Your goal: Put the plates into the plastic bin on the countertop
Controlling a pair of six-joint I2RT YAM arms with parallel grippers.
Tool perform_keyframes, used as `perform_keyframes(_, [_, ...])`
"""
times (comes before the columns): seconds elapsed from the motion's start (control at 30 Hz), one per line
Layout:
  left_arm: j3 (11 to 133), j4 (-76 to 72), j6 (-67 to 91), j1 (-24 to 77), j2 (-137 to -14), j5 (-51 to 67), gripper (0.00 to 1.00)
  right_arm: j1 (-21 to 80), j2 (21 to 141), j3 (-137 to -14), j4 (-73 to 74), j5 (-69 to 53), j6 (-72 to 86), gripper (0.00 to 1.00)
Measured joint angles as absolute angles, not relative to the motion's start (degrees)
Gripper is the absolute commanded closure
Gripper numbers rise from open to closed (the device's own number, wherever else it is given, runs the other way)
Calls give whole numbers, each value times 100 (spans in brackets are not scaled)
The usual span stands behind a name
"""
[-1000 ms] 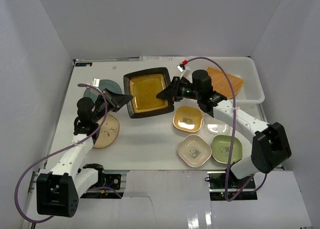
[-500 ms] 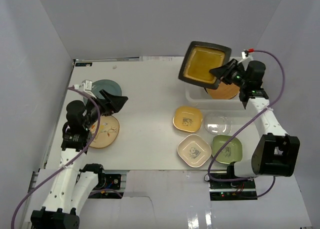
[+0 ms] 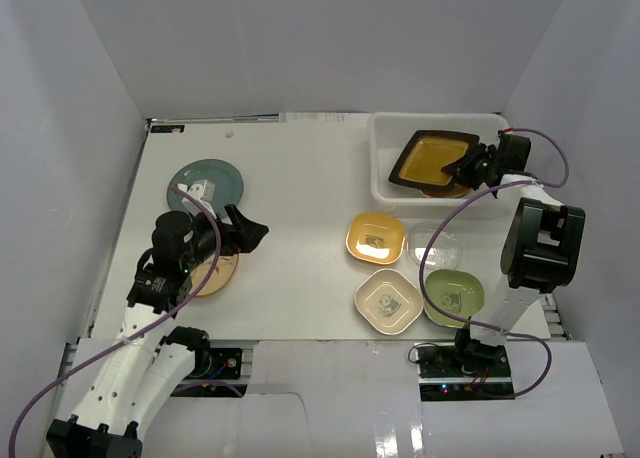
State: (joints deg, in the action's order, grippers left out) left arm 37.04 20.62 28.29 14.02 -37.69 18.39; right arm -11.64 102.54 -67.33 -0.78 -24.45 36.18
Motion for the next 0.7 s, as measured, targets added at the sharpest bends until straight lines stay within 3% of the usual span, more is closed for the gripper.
perform_keyframes(0.03, [3704, 2080, 2801, 1446, -3769, 1815, 7, -1157, 10320, -6788, 12, -2408, 3553, 69])
perform_keyframes(0.1, [3704, 2102, 2770, 1518, -3771, 1752, 6, -1144, 10346, -6890, 163, -2290, 3472, 43])
perform_keyframes(0.13, [3704, 2104, 2759, 1546, -3771, 1715, 6, -1138, 10346, -6967, 226, -2174, 3424, 24])
perform_keyframes(0.23, [3715, 2102, 2742, 1616, -3806, 1623, 6, -1116, 10346, -7247, 532, -1688, 3162, 3])
perform_keyframes(0.43, [3870, 2143, 2703, 1702, -4001, 1435, 6, -760, 10311, -7693, 1118, -8, 2342, 10])
perform_keyframes(0.6, [4141, 2139, 2687, 1706, -4215, 1083, 8, -134, 10261, -7900, 1234, 1737, 1664, 10])
perform_keyframes(0.7, [4353, 2139, 2674, 1706, -4536, 987, 8, 40, 10103, -7817, 1243, 2117, 1549, 9])
